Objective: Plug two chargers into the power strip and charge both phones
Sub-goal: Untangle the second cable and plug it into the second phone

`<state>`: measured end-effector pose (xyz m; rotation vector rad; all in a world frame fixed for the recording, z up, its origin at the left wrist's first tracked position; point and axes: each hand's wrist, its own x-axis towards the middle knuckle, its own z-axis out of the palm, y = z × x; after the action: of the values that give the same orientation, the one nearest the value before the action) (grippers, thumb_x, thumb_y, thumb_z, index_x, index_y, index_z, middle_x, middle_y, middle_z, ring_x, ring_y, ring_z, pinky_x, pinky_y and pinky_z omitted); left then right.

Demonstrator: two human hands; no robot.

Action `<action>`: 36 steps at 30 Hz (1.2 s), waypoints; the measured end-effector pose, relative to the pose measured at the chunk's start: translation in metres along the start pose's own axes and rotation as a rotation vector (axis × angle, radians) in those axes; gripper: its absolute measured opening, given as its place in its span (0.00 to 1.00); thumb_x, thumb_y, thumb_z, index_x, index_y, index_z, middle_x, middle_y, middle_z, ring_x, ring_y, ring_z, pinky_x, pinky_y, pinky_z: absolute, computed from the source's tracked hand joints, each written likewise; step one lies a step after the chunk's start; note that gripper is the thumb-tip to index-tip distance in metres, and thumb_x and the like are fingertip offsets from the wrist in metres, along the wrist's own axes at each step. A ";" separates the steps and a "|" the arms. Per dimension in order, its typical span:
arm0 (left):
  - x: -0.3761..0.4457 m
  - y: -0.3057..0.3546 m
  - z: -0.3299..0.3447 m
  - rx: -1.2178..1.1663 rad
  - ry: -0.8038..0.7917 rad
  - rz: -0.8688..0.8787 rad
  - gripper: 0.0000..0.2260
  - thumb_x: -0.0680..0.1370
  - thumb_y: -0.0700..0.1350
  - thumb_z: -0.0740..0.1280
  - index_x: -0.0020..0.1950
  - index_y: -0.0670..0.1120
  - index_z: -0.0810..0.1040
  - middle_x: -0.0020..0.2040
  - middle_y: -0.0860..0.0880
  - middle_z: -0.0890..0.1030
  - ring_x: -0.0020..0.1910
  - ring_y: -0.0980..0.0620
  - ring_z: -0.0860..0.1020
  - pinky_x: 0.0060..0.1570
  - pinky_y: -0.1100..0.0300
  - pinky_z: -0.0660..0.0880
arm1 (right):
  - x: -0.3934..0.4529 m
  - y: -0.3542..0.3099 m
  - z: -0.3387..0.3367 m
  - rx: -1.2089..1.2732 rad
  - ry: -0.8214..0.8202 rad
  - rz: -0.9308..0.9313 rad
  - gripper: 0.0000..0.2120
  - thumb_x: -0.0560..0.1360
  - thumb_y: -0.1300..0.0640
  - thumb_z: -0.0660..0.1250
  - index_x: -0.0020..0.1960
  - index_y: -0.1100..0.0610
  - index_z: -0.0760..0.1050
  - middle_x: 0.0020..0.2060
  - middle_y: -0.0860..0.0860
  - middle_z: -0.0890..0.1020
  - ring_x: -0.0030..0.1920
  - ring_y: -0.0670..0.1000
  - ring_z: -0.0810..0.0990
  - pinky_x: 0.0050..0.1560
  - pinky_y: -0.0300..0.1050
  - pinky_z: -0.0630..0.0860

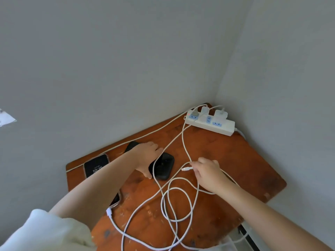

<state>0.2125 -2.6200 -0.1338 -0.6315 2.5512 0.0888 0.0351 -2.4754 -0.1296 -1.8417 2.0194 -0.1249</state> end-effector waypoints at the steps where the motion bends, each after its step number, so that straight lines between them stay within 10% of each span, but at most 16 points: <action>1: -0.004 -0.002 0.001 -0.035 0.009 -0.048 0.41 0.62 0.60 0.73 0.68 0.45 0.60 0.62 0.43 0.73 0.58 0.46 0.70 0.57 0.53 0.71 | 0.000 0.000 -0.002 0.028 0.016 0.006 0.16 0.80 0.56 0.54 0.67 0.54 0.68 0.56 0.53 0.76 0.55 0.51 0.75 0.57 0.43 0.66; 7: -0.035 -0.004 -0.002 -0.065 0.058 -0.275 0.45 0.62 0.66 0.69 0.70 0.44 0.56 0.63 0.44 0.72 0.59 0.46 0.72 0.55 0.54 0.72 | 0.001 -0.007 -0.028 0.185 -0.003 -0.027 0.13 0.79 0.57 0.57 0.56 0.61 0.77 0.43 0.50 0.73 0.42 0.46 0.71 0.37 0.31 0.66; 19: -0.120 0.026 0.016 -0.344 0.289 -0.427 0.48 0.62 0.66 0.69 0.73 0.48 0.51 0.71 0.47 0.65 0.68 0.47 0.63 0.62 0.55 0.68 | -0.007 -0.059 -0.059 0.193 0.141 -0.340 0.08 0.77 0.62 0.62 0.52 0.61 0.78 0.50 0.56 0.79 0.46 0.48 0.73 0.57 0.46 0.67; 27: -0.125 0.041 0.005 -0.418 0.405 -0.397 0.47 0.62 0.65 0.71 0.72 0.48 0.53 0.71 0.47 0.66 0.68 0.47 0.64 0.62 0.55 0.68 | -0.020 -0.072 -0.058 -0.053 0.422 -0.605 0.06 0.62 0.69 0.76 0.37 0.62 0.81 0.31 0.56 0.82 0.32 0.55 0.81 0.39 0.56 0.76; 36: -0.121 0.050 0.001 -0.440 0.458 -0.373 0.46 0.62 0.64 0.72 0.71 0.47 0.56 0.68 0.47 0.68 0.66 0.48 0.66 0.59 0.57 0.69 | -0.031 -0.066 -0.063 -0.023 0.534 -0.561 0.07 0.62 0.69 0.76 0.37 0.61 0.81 0.30 0.55 0.82 0.31 0.54 0.81 0.41 0.55 0.74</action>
<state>0.2832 -2.5247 -0.0780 -1.4292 2.8053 0.4259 0.0766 -2.4665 -0.0425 -2.5444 1.7255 -0.8289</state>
